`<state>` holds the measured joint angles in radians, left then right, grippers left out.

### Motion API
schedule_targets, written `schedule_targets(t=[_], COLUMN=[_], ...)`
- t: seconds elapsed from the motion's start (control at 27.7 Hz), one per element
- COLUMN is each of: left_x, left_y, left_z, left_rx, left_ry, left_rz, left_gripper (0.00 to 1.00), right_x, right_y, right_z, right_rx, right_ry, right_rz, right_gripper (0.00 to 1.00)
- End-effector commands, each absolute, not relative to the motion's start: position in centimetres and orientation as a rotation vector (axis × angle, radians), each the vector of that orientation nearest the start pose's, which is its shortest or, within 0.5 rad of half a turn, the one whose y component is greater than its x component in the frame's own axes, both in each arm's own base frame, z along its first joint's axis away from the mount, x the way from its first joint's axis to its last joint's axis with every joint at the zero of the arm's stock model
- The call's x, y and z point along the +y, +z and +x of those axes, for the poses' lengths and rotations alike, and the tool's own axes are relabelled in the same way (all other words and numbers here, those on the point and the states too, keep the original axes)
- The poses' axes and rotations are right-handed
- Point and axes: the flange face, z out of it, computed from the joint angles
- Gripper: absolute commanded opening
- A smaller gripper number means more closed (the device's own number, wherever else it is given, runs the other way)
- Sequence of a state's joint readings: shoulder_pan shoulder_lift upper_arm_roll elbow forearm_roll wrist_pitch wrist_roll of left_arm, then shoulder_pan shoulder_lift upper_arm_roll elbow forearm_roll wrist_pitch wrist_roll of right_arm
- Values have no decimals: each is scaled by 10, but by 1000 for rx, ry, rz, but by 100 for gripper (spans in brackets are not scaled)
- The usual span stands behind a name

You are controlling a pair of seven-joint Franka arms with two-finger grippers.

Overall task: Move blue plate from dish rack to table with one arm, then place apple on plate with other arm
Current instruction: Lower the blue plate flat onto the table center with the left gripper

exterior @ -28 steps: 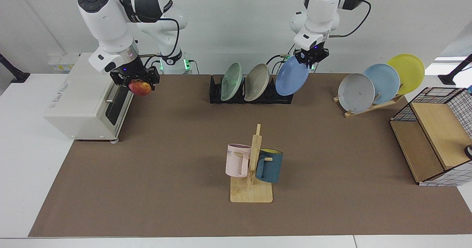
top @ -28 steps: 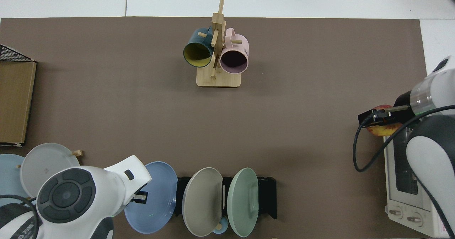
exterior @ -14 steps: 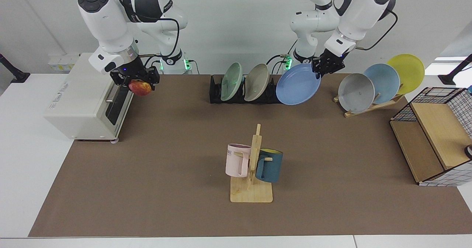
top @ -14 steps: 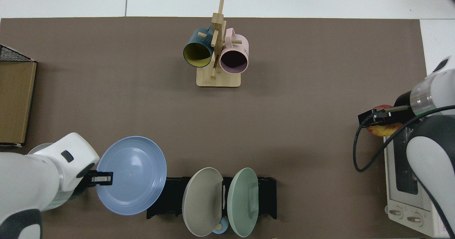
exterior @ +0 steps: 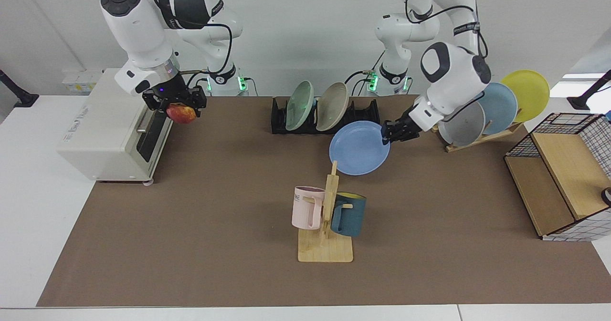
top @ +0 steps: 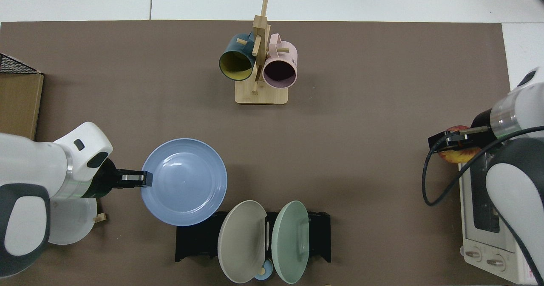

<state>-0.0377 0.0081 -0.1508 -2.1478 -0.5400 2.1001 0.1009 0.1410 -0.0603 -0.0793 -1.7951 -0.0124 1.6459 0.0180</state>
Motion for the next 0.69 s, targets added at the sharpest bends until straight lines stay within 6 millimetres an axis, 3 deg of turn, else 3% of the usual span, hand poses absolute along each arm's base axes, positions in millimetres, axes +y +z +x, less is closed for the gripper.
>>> schedule_targets(t=[0.0, 0.22, 0.29, 0.43, 0.65], left_x=[-177, -204, -213, -226, -228], left_y=[363, 357, 358, 357, 358], left_z=[539, 534, 531, 526, 526], left_rx=[110, 204, 216, 196, 157], left_ry=[89, 55, 64, 23, 38], left_rz=[-3624, -3624, -3626, -3622, -3616], left_gripper=[0, 2, 15, 53, 64], right_x=[29, 30, 30, 34, 38], right_y=[563, 563, 563, 563, 563], right_z=[528, 528, 527, 526, 526], right_rx=[-86, -88, -86, -93, -95], right_ry=[135, 135, 133, 131, 116], right_rz=[-3128, -3128, -3128, -3128, -3127], right_gripper=[0, 0, 0, 0, 0])
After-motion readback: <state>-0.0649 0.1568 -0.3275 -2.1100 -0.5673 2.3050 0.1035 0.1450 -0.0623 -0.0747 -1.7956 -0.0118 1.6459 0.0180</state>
